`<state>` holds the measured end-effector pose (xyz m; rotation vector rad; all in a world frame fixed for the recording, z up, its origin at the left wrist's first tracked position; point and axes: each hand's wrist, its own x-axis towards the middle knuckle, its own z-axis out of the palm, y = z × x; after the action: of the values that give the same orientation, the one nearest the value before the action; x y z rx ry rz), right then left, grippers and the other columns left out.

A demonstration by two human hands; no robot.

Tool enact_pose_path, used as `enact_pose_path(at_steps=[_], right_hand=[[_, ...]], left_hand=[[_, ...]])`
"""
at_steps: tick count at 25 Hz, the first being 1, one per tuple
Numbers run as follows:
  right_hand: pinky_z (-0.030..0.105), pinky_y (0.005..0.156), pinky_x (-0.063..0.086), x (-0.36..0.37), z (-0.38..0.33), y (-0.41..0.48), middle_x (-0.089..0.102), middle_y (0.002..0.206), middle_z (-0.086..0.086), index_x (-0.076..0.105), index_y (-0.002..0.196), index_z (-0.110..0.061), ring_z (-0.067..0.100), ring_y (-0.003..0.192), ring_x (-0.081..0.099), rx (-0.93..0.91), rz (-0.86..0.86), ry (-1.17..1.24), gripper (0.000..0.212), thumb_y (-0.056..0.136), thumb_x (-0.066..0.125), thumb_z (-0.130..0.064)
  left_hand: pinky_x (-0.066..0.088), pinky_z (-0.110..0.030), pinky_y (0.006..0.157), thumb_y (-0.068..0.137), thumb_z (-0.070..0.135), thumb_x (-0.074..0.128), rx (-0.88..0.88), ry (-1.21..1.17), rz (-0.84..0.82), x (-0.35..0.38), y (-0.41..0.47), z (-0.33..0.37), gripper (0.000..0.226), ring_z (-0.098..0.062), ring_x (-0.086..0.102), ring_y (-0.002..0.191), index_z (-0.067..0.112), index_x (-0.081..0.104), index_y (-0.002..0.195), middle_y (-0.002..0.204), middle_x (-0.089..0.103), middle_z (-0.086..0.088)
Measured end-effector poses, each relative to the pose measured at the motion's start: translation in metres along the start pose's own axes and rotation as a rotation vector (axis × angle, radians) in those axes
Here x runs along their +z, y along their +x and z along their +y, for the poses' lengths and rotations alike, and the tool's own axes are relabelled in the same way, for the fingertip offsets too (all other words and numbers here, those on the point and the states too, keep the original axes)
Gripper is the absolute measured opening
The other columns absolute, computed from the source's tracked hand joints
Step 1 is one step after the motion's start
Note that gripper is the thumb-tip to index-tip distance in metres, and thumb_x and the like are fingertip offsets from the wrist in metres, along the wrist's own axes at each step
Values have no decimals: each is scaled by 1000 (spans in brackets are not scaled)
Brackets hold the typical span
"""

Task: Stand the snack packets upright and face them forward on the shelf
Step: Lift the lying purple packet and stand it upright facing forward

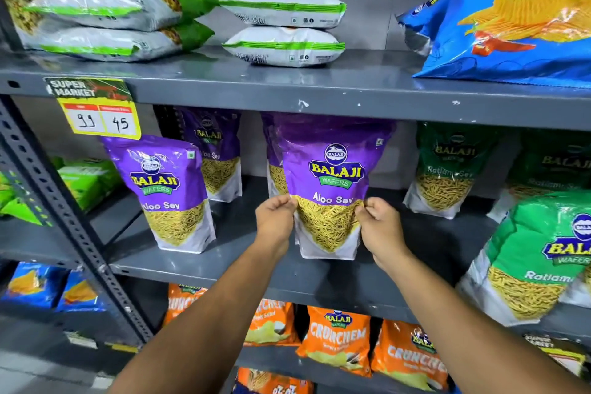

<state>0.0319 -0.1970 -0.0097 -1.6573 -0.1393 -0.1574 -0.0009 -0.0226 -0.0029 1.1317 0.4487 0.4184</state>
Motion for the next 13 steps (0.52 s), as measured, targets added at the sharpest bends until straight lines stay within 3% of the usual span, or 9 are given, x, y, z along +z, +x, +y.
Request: enact_pose_path(at_steps=[3, 6, 8, 11, 13], right_hand=[[34, 71, 46, 29, 1, 4, 68, 78, 3, 56, 72, -20, 15, 73, 59, 29, -11, 15, 20, 88, 53, -9], [40, 76, 51, 58, 4, 7, 71, 83, 7, 57, 74, -21, 18, 77, 63, 54, -23, 7, 18, 87, 53, -9], [43, 80, 53, 76, 9, 5, 72, 87, 9, 57, 76, -21, 20, 79, 65, 69, -43, -14, 18, 87, 53, -8], [46, 81, 52, 93, 23, -1, 73, 91, 10, 59, 84, -20, 23, 82, 67, 52, -43, -67, 13, 86, 52, -9], [44, 80, 53, 96, 31, -3, 74, 89, 4, 60, 86, -25, 21, 83, 67, 23, -21, -103, 14, 85, 53, -12]], left_hand=[[45, -52, 104, 88, -6, 54, 11, 3, -11, -18, 18, 9, 18, -31, 58, 96, -14, 62, 103, 112, 63, -35], [45, -47, 97, 88, -8, 53, 28, -4, -16, -38, 36, 16, 17, -30, 57, 94, 1, 66, 82, 93, 66, -20], [47, -44, 93, 88, -8, 53, 50, 14, -20, -55, 48, 14, 21, -27, 59, 90, 6, 66, 79, 84, 67, -13], [55, -25, 71, 88, -7, 52, 91, 53, -63, -74, 57, 5, 19, -9, 67, 66, 2, 68, 86, 69, 74, 2], [54, -16, 62, 89, -8, 50, 114, 63, -121, -83, 59, -1, 26, 0, 68, 62, 9, 69, 86, 67, 76, 9]])
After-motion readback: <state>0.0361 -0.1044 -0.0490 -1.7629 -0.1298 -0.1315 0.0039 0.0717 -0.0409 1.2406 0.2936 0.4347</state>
